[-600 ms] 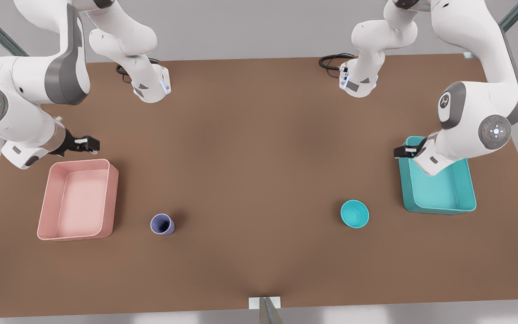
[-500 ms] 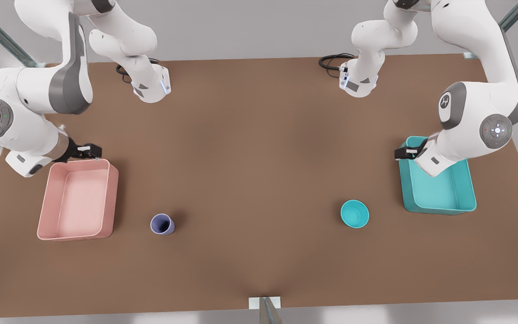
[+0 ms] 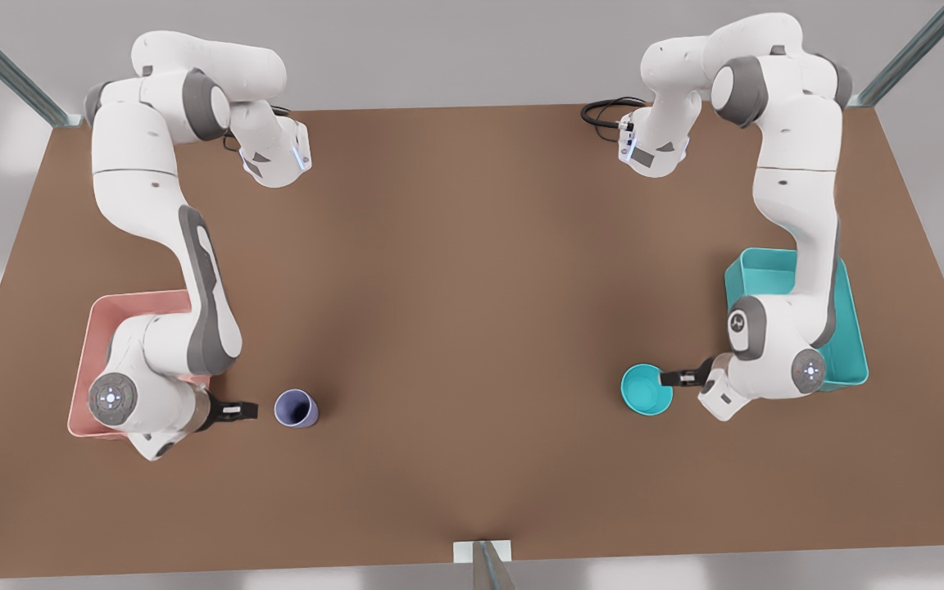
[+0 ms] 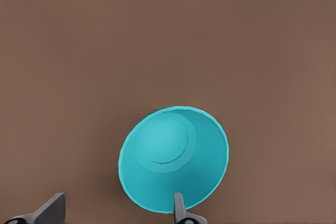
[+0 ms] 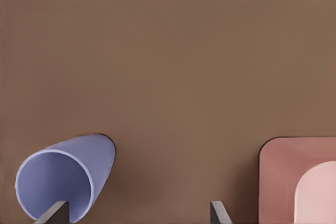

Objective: Put the bowls and cups in different boxes

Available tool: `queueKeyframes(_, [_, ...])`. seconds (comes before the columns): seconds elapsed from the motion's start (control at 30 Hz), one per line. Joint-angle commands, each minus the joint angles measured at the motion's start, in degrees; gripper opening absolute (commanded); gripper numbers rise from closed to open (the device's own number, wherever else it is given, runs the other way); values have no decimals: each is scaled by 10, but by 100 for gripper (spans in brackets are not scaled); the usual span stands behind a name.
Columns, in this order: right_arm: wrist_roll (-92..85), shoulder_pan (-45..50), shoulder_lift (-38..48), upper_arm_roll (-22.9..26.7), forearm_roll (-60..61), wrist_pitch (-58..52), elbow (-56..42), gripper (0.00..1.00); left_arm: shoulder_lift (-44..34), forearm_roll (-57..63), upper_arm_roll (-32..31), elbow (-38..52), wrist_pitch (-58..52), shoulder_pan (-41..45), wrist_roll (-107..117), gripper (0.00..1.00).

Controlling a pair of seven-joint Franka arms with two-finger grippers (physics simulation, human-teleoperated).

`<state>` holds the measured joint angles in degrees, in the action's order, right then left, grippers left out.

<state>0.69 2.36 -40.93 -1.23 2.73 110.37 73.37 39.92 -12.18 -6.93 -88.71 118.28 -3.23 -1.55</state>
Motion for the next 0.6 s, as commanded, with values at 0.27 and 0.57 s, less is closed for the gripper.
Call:
queueKeyframes(0.27, [79,31,-1,-2,12,54,66,100,39,-14,-1,-1,102,4,-57,34])
queueKeyframes(0.57, [77,25,-20,-3,28,74,99,100,-38,-10,8,6,-16,2,-10,21])
